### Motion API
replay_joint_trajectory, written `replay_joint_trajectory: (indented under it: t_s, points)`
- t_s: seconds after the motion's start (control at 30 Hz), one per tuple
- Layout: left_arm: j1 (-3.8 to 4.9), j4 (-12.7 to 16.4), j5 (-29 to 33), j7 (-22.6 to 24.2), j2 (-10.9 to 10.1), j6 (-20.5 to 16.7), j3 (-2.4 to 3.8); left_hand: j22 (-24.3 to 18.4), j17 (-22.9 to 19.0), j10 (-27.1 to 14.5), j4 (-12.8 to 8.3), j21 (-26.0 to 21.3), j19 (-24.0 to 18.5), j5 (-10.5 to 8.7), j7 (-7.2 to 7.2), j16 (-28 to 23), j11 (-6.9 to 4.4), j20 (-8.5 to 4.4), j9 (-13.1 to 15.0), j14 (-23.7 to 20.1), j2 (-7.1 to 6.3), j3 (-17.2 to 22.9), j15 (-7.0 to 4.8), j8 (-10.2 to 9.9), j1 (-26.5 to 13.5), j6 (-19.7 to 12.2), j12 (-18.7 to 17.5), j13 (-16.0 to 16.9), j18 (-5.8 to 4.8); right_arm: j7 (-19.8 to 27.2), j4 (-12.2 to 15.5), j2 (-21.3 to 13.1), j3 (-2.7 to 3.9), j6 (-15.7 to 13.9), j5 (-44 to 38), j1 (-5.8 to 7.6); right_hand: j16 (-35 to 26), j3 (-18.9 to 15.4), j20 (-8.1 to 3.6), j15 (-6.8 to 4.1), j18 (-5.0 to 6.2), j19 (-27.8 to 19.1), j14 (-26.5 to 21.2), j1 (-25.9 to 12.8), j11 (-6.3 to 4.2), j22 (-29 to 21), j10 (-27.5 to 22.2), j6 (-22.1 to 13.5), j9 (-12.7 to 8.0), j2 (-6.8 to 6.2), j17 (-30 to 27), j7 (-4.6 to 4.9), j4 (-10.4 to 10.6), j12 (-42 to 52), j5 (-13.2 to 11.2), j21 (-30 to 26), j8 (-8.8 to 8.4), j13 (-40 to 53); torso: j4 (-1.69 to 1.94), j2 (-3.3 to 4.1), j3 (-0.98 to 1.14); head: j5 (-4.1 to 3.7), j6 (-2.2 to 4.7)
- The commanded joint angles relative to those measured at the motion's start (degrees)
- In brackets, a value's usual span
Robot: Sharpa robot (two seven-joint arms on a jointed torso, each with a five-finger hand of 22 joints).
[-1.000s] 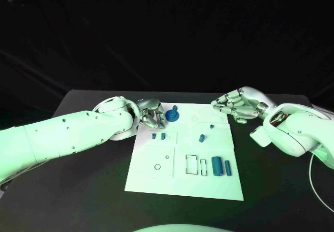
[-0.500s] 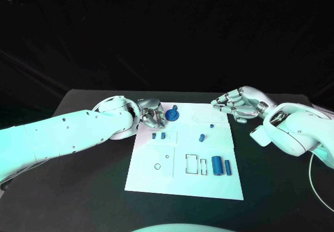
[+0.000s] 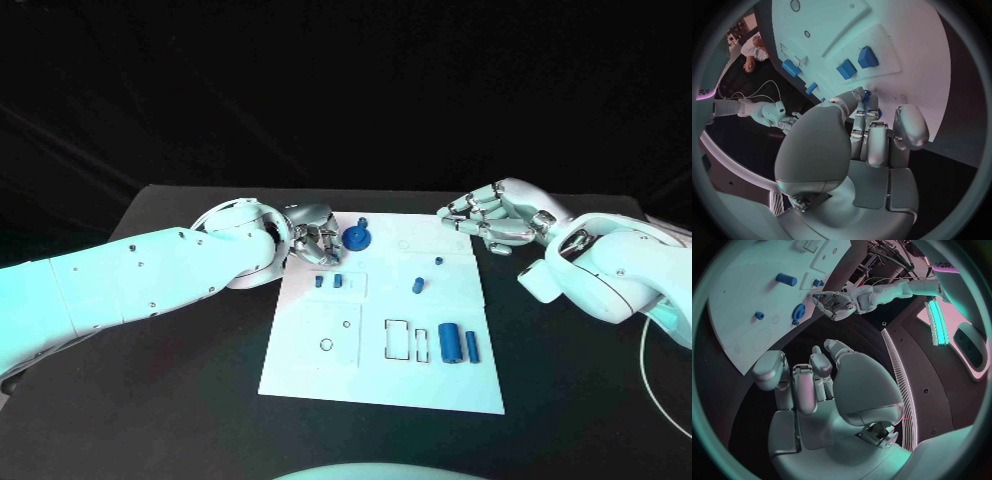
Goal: Assemble the parts on the task board
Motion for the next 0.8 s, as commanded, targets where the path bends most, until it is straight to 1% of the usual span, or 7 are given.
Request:
replay_joint_trajectory:
  t_s: [0.03, 0.33, 0.8]
  points:
    - [-0.12, -0.08, -0.74, -0.72, 0.03, 1.23, -0.1, 2.1, 0.06, 1.57, -0.17, 0.1, 0.38, 0.06, -0.1, 0.18, -1.02, -0.18, 0.02, 1.95, 0.48, 0.33, 0.05, -0.35, -0.06, 0.48, 0.09, 0.13, -0.83, 0.52, 0.03, 0.05, 0.02, -0.03, -0.38, -0.03, -0.33, 0.3, -0.03, -0.44, 0.95, -0.14, 3.61, 0.46, 0.1, -0.02, -0.4, -0.45, -0.07, -0.29, 3.84, 0.07, 0.07, -0.01, 0.14, -0.28, 0.33, 0.02, -0.05, 0.0, 0.03, 0.03, 0.07]
    - [-0.12, -0.06, -1.02, -0.73, 0.04, 1.09, -0.1, 2.26, 0.21, 1.85, -0.37, 0.29, 0.38, 0.04, -0.21, 0.29, -1.12, -0.21, 0.12, 1.97, 0.53, 0.4, -0.03, -0.29, -0.15, 0.94, 0.06, 0.33, -0.84, 0.52, 0.06, 0.03, 0.02, -0.03, -0.39, -0.03, -0.33, 0.3, -0.03, -0.44, 0.95, -0.14, 3.61, 0.46, 0.1, -0.02, -0.4, -0.45, -0.07, -0.29, 3.84, 0.07, 0.07, -0.01, 0.14, -0.28, 0.33, 0.02, 0.01, 0.02, 0.04, -0.06, 0.03]
    - [-0.12, 0.18, -1.1, -0.27, 0.09, 0.28, -0.1, 2.41, 0.16, 1.98, -0.43, 0.54, 0.42, 0.04, -0.23, 0.28, -1.16, -0.22, 0.17, 1.95, 0.58, 0.42, -0.06, -0.27, -0.26, 1.18, 0.02, 0.43, -0.88, 0.52, 0.04, 0.06, 0.02, -0.01, -0.38, -0.03, -0.33, 0.3, -0.03, -0.44, 0.95, -0.14, 3.61, 0.46, 0.1, -0.02, -0.4, -0.45, -0.07, -0.29, 3.84, 0.07, 0.07, -0.01, 0.14, -0.28, 0.33, 0.02, -0.04, 0.0, 0.03, -0.05, 0.07]
